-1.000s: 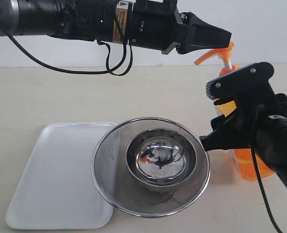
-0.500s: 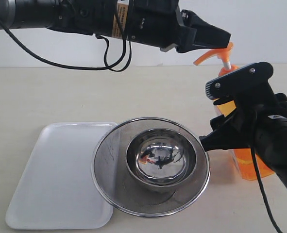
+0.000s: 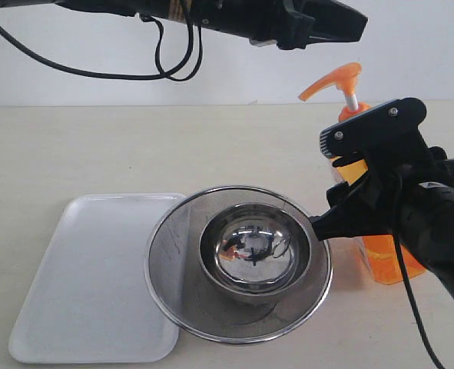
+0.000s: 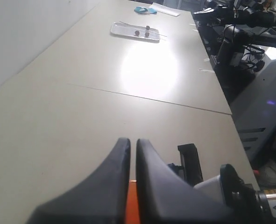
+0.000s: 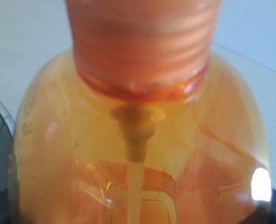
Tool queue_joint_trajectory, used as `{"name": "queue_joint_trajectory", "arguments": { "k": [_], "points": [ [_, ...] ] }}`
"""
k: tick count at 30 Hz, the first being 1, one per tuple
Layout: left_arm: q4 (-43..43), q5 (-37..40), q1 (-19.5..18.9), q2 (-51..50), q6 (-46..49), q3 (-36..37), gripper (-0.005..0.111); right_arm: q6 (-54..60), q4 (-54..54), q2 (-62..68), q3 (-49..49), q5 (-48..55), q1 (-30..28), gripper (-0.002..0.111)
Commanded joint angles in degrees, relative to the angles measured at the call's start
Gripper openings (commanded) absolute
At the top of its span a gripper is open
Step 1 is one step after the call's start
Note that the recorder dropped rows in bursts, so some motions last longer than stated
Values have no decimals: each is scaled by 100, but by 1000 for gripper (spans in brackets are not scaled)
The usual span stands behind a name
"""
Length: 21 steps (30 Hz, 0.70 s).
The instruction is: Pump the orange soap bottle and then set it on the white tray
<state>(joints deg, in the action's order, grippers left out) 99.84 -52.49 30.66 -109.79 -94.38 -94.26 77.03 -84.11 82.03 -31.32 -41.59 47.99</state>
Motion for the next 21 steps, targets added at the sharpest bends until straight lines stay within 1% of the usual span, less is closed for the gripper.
{"name": "queue_joint_trajectory", "arguments": {
  "k": [1, 9, 21],
  "points": [
    [10, 39, 39, 52, 41, -26, 5, -10, 94, -10, -32, -19, -4, 0],
    [10, -86, 39, -199, 17, -16, 5, -10, 94, -10, -32, -19, -4, 0],
    [10, -19, -10, -200, 43, 446, 5, -10, 94, -10, -32, -19, -4, 0]
  ]
}}
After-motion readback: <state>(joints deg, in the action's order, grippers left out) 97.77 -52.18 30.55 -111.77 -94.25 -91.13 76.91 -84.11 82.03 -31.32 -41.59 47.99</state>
